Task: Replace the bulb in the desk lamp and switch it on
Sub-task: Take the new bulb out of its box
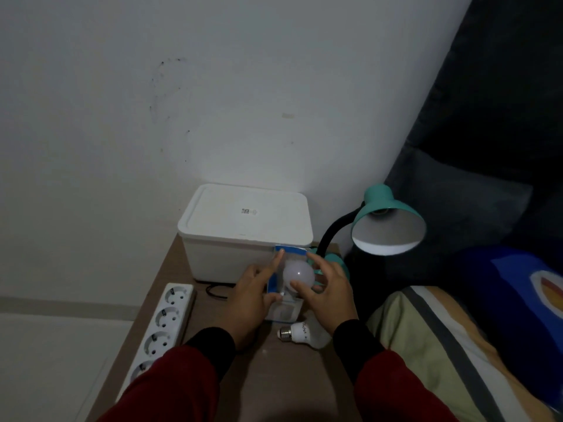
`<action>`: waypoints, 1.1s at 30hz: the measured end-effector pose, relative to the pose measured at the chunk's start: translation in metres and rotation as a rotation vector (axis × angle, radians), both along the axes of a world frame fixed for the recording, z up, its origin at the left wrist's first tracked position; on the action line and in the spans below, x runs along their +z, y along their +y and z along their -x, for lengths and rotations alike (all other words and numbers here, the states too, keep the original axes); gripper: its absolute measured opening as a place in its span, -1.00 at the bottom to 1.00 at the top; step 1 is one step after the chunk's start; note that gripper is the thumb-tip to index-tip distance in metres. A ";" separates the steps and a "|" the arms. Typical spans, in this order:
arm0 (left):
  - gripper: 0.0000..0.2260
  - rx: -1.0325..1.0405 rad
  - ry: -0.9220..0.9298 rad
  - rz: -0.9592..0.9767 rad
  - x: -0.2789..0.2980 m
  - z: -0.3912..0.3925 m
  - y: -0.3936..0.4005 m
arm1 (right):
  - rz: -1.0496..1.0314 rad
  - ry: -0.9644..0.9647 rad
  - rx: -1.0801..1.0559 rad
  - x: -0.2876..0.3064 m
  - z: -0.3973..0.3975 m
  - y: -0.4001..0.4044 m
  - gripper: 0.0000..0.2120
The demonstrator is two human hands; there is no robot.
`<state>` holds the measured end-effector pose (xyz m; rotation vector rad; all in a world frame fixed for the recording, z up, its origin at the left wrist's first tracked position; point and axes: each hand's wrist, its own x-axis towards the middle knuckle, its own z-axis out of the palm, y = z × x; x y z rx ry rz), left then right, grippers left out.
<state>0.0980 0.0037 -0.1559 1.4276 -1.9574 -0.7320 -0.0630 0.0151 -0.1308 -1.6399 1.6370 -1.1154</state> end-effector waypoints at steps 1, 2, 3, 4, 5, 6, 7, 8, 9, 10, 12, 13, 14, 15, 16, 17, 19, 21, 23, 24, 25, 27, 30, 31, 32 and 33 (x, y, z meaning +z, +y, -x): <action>-0.25 0.007 -0.007 0.007 0.002 0.000 0.003 | 0.012 -0.010 -0.003 0.003 0.001 0.004 -0.44; -0.24 0.015 -0.017 0.019 0.004 0.001 0.005 | 0.024 -0.024 -0.005 0.006 0.003 0.007 -0.44; -0.23 0.022 -0.027 0.033 0.006 0.002 0.008 | 0.034 -0.041 -0.006 0.010 0.005 0.011 -0.46; -0.21 0.030 -0.028 0.045 0.007 0.003 0.009 | 0.048 -0.055 -0.003 0.014 0.007 0.015 -0.49; -0.19 0.040 -0.020 0.052 0.009 0.004 0.010 | 0.063 -0.063 0.004 0.017 0.010 0.017 -0.53; -0.18 0.049 -0.010 0.050 0.012 0.005 0.011 | 0.075 -0.076 0.011 0.021 0.013 0.020 -0.56; -0.18 0.056 -0.002 0.047 0.014 0.005 0.012 | 0.078 -0.106 0.013 0.024 0.016 0.022 -0.60; -0.19 0.064 0.005 0.040 0.015 0.006 0.012 | 0.077 -0.154 0.013 0.026 0.018 0.024 -0.63; -0.22 0.076 0.018 0.033 0.015 0.007 0.013 | 0.075 -0.209 0.006 0.028 0.020 0.026 -0.64; -0.28 0.093 0.034 0.026 0.016 0.008 0.013 | 0.070 -0.267 -0.010 0.031 0.021 0.027 -0.63; -0.47 0.140 0.063 0.040 0.017 0.009 0.014 | 0.059 -0.377 -0.043 0.036 0.022 0.031 -0.62; -0.56 0.165 0.069 0.052 0.017 0.010 0.015 | 0.055 -0.428 -0.048 0.038 0.023 0.031 -0.64; -0.64 0.189 0.067 0.057 0.018 0.011 0.016 | 0.052 -0.473 -0.049 0.038 0.023 0.031 -0.66; -0.69 0.211 0.068 0.057 0.018 0.012 0.018 | 0.048 -0.505 -0.053 0.037 0.023 0.031 -0.68; -0.73 0.232 0.077 0.049 0.018 0.013 0.020 | 0.043 -0.532 -0.057 0.036 0.023 0.031 -0.70; -0.76 0.252 0.093 0.039 0.019 0.014 0.022 | 0.033 -0.550 -0.066 0.035 0.022 0.030 -0.71; -0.78 0.285 0.117 0.025 0.018 0.015 0.022 | 0.015 -0.571 -0.079 0.032 0.021 0.029 -0.73; -0.79 0.308 0.143 0.000 0.016 0.016 0.020 | 0.000 -0.571 -0.089 0.029 0.019 0.027 -0.73; -0.80 0.311 0.168 -0.038 0.015 0.015 0.019 | -0.010 -0.567 -0.091 0.027 0.018 0.024 -0.72; -0.80 0.307 0.171 -0.051 0.014 0.015 0.019 | -0.012 -0.565 -0.091 0.026 0.017 0.023 -0.72; -0.80 0.303 0.170 -0.059 0.013 0.015 0.019 | -0.014 -0.560 -0.093 0.025 0.017 0.022 -0.72; -0.81 0.299 0.167 -0.053 0.012 0.014 0.019 | -0.015 -0.557 -0.098 0.024 0.015 0.019 -0.71; -0.82 0.284 0.125 -0.013 0.009 0.013 0.018 | -0.026 -0.560 -0.105 0.023 0.013 0.017 -0.73; -0.81 0.283 0.094 0.000 0.008 0.012 0.018 | -0.029 -0.566 -0.104 0.023 0.011 0.017 -0.73; -0.81 0.289 0.070 0.008 0.006 0.012 0.019 | -0.032 -0.577 -0.103 0.023 0.010 0.017 -0.73; -0.81 0.298 0.061 0.009 0.005 0.012 0.019 | -0.037 -0.586 -0.101 0.023 0.010 0.017 -0.71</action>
